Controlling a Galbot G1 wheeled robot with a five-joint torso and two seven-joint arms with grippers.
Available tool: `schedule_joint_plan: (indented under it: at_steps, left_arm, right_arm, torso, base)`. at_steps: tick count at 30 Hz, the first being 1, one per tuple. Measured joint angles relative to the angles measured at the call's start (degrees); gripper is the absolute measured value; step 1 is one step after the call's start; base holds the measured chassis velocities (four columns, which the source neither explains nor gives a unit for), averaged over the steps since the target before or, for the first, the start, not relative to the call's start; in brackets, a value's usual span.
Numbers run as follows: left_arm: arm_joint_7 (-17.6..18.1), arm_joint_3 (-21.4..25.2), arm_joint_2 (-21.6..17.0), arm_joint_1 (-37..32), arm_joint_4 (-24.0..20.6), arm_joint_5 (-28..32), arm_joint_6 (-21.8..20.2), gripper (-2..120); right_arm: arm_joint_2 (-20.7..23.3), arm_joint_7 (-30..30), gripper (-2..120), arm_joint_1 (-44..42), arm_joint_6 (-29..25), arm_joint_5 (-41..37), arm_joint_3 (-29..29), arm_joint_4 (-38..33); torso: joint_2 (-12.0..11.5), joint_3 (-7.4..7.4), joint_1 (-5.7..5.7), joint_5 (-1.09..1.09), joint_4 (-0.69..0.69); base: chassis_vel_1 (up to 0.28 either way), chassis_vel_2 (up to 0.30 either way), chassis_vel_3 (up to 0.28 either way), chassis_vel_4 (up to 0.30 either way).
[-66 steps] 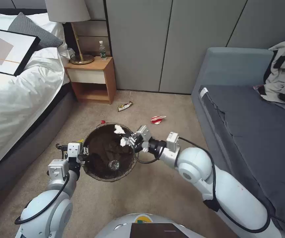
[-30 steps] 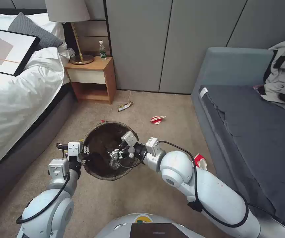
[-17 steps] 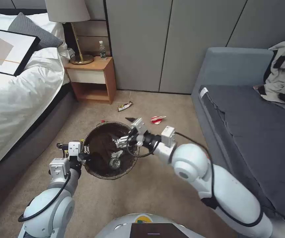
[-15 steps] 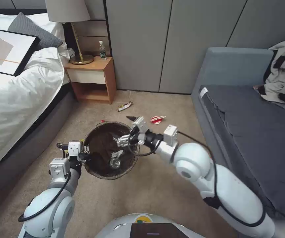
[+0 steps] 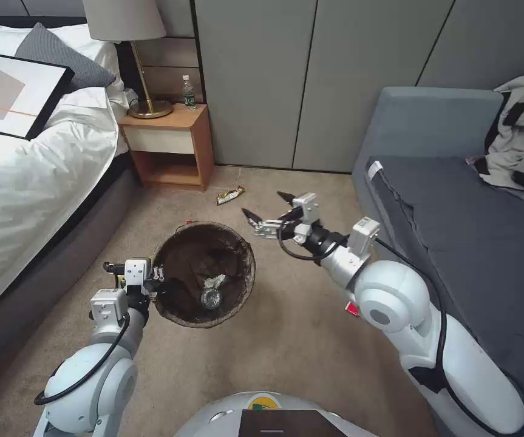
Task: Pick up the trash bin, then pick up the garbage from the floor and place it into the trash bin.
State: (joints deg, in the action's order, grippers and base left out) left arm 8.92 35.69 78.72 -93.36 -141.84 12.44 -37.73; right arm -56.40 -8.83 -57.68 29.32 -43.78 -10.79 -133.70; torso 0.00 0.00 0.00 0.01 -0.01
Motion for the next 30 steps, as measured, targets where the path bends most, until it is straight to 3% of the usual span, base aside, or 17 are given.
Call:
schedule_joint_plan:
  at_steps: [9,18,23,30]
  left_arm:
    - [0.03,0.51,-0.12,0.01,-0.34,0.45,0.09,3]
    - [0.06,0.59,-0.09,-0.08,-0.60,0.71,0.13,3]
    - [0.05,0.36,0.19,-0.28,-0.61,0.66,0.19,3]
    - [0.03,0.29,0.09,-0.36,-0.50,0.55,0.21,3]
  right_arm:
    - [-2.30,-5.67,100,-8.66,-0.24,6.47,-8.85,1.22]
    - [-8.81,-1.42,100,-24.19,-6.64,18.52,-18.97,4.37]
    - [-14.17,0.00,100,-31.80,-10.46,22.27,-23.61,5.65]
    - [-17.98,0.19,100,-36.58,-13.79,23.69,-28.18,8.49]
  torso:
    - [0.00,0.00,0.00,0.00,0.01]
    - [0.00,0.00,0.00,-0.01,0.01]
    - [0.00,0.00,0.00,-0.02,0.00]
    - [0.00,0.00,0.00,-0.01,0.01]
  base:
    - [0.000,0.000,0.000,0.000]
    - [0.000,0.000,0.000,0.000]
    - [0.000,0.000,0.000,0.000]
    - [0.000,0.000,0.000,0.000]
